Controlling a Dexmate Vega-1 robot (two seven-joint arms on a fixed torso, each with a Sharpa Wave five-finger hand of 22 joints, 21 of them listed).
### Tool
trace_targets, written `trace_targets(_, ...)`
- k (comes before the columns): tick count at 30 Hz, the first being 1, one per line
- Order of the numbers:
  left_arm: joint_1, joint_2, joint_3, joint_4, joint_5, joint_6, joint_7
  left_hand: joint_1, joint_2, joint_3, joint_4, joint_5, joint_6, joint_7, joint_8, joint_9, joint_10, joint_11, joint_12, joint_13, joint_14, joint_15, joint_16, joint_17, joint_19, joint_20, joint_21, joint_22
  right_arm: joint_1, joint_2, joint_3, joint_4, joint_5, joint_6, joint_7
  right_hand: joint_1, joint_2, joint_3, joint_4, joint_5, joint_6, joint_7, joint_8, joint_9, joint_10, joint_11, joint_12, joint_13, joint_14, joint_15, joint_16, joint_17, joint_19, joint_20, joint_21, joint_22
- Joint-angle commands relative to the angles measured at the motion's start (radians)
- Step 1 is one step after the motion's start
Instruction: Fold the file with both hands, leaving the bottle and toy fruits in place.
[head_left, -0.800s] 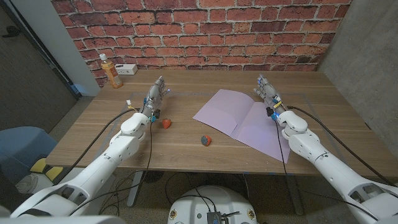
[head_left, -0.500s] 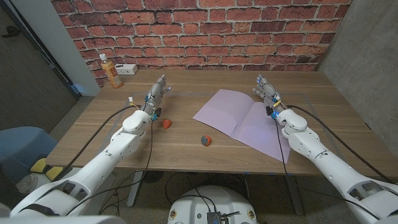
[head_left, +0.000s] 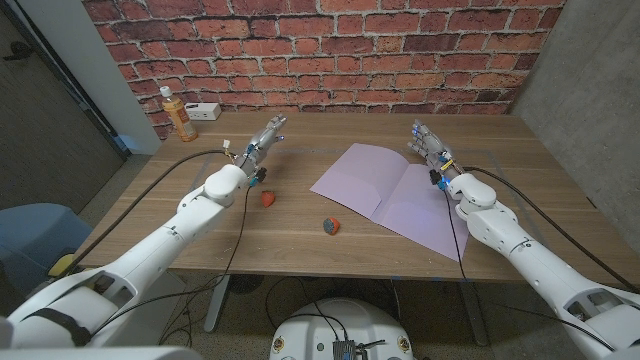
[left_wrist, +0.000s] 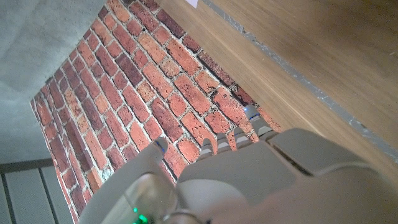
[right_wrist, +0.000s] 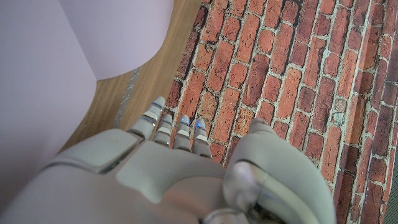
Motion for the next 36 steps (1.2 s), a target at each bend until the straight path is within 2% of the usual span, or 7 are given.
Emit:
trace_targets(1,-0.061,0.073,0.1,-0.117,0.274,0.118,0.022,0.015,0.031,0.006,-0.001,-0.002,0.009,0.002,0.006,0.004,0.004,0.002,0.009,0.001,0.008,0.001,0.004,0.004,-0.083,0.009,-0.003,0.004,-0.013,-0.035,-0.007,-0.048,-0.047,-0.039,-0.056,0.017,0.005,0.018,-0.002,-0.006,0.017,0.002,0.01,0.003,0.02,0.0,0.006,0.003,0.016,0.007,0.006,0.002,0.015,0.0,0.006,0.003)
trace_targets(6,-0.073,0.076,0.12,-0.145,0.344,0.134,0.029,0.016,0.031,0.008,-0.002,-0.004,0.013,0.001,0.005,0.004,0.009,0.002,0.009,0.001,0.012,-0.003,0.004,0.004,-0.079,0.011,-0.004,0.005,-0.029,-0.036,0.002,-0.067,-0.053,-0.035,-0.087,0.025,0.011,0.029,-0.006,-0.008,0.027,0.004,0.011,0.003,0.028,0.001,0.006,0.003,0.023,0.008,0.006,0.003,0.021,0.001,0.007,0.003)
trace_targets(7,-0.076,0.075,0.124,-0.147,0.353,0.133,0.026,0.016,0.03,0.008,-0.002,-0.004,0.016,0.0,0.006,0.004,0.01,0.001,0.009,0.001,0.013,-0.004,0.004,0.004,-0.078,0.011,-0.005,0.005,-0.035,-0.036,0.005,-0.077,-0.056,-0.04,-0.103,0.032,0.016,0.04,-0.009,-0.011,0.032,0.006,0.01,0.003,0.047,0.009,0.011,0.003,0.031,0.007,0.007,0.003,0.024,-0.001,0.008,0.003)
trace_targets(13,-0.098,0.062,0.155,-0.138,0.418,0.094,0.019,0.021,0.031,0.014,-0.004,-0.007,0.045,0.0,0.009,0.004,0.046,-0.01,0.018,0.002,0.03,-0.009,0.005,0.004,-0.065,0.016,-0.009,0.005,-0.071,-0.044,0.024,-0.141,-0.069,-0.083,-0.196,0.057,0.032,0.09,-0.013,-0.023,0.073,0.008,0.014,0.004,0.089,0.005,0.014,0.004,0.049,0.0,0.009,0.008,0.043,-0.013,0.01,0.003)
trace_targets(24,-0.132,0.046,0.202,-0.144,0.526,0.072,-0.017,0.024,0.036,0.019,-0.004,-0.009,0.058,-0.001,0.008,0.004,0.058,-0.013,0.018,0.002,0.038,-0.012,0.004,0.004,-0.057,0.019,-0.012,0.005,-0.119,-0.077,0.041,-0.219,-0.095,-0.136,-0.272,0.066,0.035,0.115,-0.011,-0.029,0.082,0.008,0.011,0.004,0.094,0.004,0.009,0.004,0.065,0.0,0.013,0.01,0.057,-0.014,0.012,0.003)
trace_targets(28,-0.151,0.039,0.223,-0.13,0.575,0.05,-0.021,0.034,0.036,0.031,-0.009,-0.016,0.112,-0.004,0.016,0.004,0.122,-0.036,0.033,0.002,0.059,-0.015,0.003,0.003,-0.044,0.027,-0.02,0.006,-0.13,-0.092,0.043,-0.242,-0.107,-0.165,-0.294,0.073,0.035,0.134,-0.01,-0.034,0.084,0.006,0.008,0.004,0.101,0.003,0.008,0.004,0.077,-0.001,0.016,0.011,0.068,-0.011,0.014,0.003)
trace_targets(36,-0.184,0.02,0.257,-0.104,0.637,0.013,-0.047,0.042,0.037,0.039,-0.014,-0.02,0.136,-0.008,0.016,0.004,0.142,-0.036,0.034,0.002,0.074,-0.026,0.004,0.002,-0.032,0.029,-0.023,0.006,-0.15,-0.112,0.045,-0.281,-0.131,-0.211,-0.333,0.078,0.035,0.149,-0.009,-0.039,0.085,0.005,0.006,0.004,0.103,0.002,0.005,0.004,0.082,0.001,0.016,0.012,0.073,-0.011,0.014,0.003)
